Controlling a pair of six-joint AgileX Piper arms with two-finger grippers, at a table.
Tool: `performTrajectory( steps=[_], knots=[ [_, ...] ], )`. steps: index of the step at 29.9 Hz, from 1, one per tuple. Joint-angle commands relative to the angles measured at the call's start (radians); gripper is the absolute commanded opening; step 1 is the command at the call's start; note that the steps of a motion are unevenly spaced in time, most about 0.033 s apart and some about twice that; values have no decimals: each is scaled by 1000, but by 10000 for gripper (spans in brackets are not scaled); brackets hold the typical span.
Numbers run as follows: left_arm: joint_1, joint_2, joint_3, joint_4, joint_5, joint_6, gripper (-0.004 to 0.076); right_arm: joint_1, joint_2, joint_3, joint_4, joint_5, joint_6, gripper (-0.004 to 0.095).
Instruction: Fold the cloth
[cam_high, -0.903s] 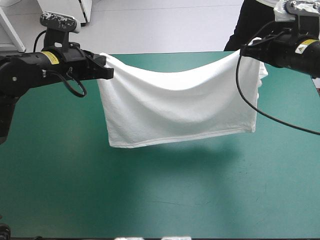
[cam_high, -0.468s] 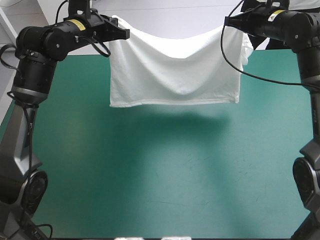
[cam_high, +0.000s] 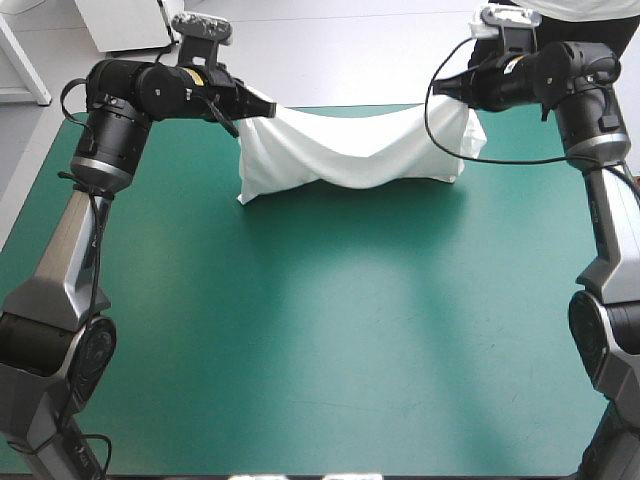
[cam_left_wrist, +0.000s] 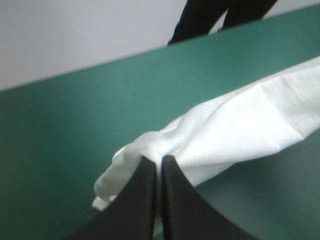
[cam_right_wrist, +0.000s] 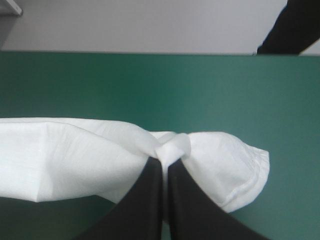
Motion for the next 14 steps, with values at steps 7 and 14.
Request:
performTrajectory(
  steps=[7, 14],
  knots=[
    [0, -141, 203, -66, 114, -16, -10, -2, -219, 475, -27, -48, -64, -17],
    [0, -252, 434, -109, 214, -6, -10, -2, -391, 749, -29, -72, -72, -17]
  ],
)
